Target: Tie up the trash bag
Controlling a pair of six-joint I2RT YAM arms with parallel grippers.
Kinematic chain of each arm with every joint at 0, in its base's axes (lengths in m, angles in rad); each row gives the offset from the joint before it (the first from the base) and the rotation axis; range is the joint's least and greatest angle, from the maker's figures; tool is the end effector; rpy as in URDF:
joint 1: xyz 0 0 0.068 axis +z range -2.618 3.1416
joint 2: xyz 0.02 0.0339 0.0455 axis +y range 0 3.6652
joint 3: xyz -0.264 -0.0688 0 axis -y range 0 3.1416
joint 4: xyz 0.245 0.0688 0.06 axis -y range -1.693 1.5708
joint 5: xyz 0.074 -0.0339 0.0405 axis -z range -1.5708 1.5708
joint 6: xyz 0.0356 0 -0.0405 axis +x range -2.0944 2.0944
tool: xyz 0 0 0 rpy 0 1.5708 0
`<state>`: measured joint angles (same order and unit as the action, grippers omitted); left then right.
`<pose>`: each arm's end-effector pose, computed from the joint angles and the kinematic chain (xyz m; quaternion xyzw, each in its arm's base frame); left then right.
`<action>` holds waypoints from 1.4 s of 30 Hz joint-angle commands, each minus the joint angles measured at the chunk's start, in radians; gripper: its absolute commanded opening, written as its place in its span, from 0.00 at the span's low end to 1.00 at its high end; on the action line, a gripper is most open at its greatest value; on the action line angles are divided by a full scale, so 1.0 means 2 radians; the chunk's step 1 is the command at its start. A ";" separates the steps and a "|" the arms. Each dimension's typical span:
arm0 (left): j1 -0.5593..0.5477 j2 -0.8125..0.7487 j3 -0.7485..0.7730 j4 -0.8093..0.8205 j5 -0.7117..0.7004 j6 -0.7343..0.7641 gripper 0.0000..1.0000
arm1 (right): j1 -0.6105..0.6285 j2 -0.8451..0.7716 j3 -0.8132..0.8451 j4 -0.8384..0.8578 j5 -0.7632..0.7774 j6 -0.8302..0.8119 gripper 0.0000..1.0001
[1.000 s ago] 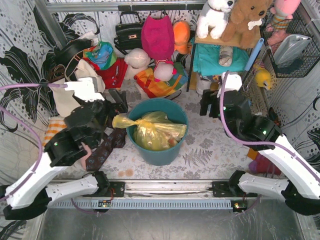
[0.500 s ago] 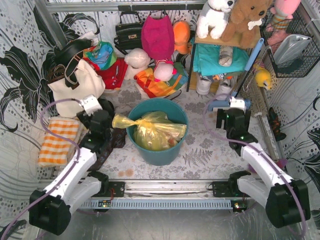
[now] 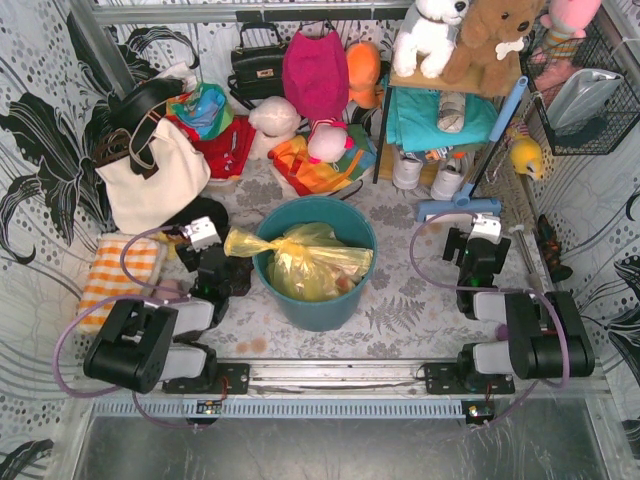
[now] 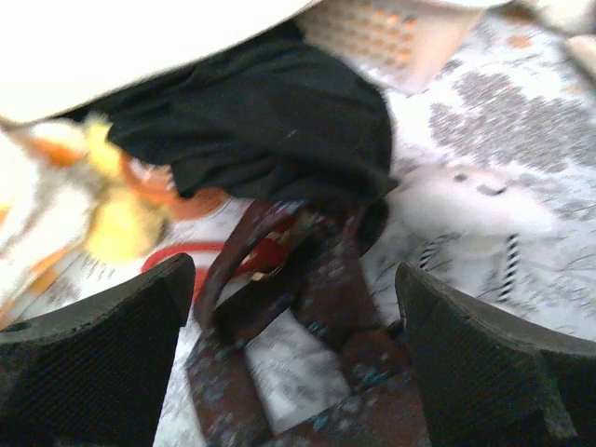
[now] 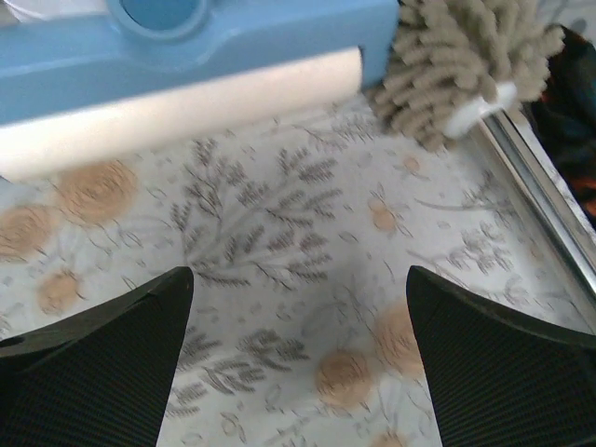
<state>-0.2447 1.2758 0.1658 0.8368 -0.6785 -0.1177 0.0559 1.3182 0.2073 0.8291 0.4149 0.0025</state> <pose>0.2032 -0.0277 0.1459 -0.1530 0.7626 0.1581 0.6082 0.2194 -0.0021 0.1466 0.1028 0.7853 -0.1474 0.5925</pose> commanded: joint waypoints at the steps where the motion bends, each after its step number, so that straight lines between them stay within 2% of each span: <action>1: 0.009 0.052 0.030 0.155 0.069 0.034 0.98 | -0.007 0.052 0.009 0.156 -0.073 -0.005 0.97; 2: 0.010 0.075 0.031 0.180 0.083 0.048 0.98 | -0.007 0.070 0.010 0.167 -0.079 -0.006 0.97; 3: 0.012 0.078 0.037 0.164 0.085 0.046 0.98 | -0.008 0.082 0.011 0.188 -0.083 -0.014 0.97; 4: 0.019 0.069 0.043 0.136 0.098 0.030 0.98 | -0.008 0.077 0.014 0.164 -0.097 -0.011 0.97; 5: 0.026 0.068 0.038 0.146 0.111 0.027 0.98 | -0.008 0.079 0.010 0.172 -0.102 -0.013 0.97; 8: 0.031 0.068 0.034 0.152 0.128 0.027 0.98 | -0.007 0.116 -0.021 0.273 -0.116 -0.029 0.97; 15: 0.057 0.076 0.044 0.133 0.205 0.024 0.98 | -0.007 0.112 -0.010 0.247 -0.118 -0.027 0.97; 18: 0.066 0.089 0.011 0.195 0.257 0.036 0.98 | -0.007 0.111 -0.010 0.244 -0.118 -0.024 0.97; 19: 0.066 0.101 -0.001 0.241 0.256 0.041 0.98 | -0.007 0.111 -0.009 0.242 -0.118 -0.023 0.97; 21: 0.068 0.092 0.010 0.209 0.260 0.034 0.98 | -0.007 0.111 -0.009 0.241 -0.118 -0.023 0.97; 30: 0.074 0.095 0.015 0.203 0.235 0.022 0.98 | -0.007 0.111 -0.010 0.244 -0.118 -0.024 0.97; 42: 0.074 0.097 0.021 0.194 0.239 0.019 0.98 | -0.007 0.111 -0.010 0.244 -0.118 -0.023 0.97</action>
<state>-0.1036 1.4651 0.1864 1.1801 -0.1909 -0.0738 0.0452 1.5364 0.1738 1.2663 0.1928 -0.0460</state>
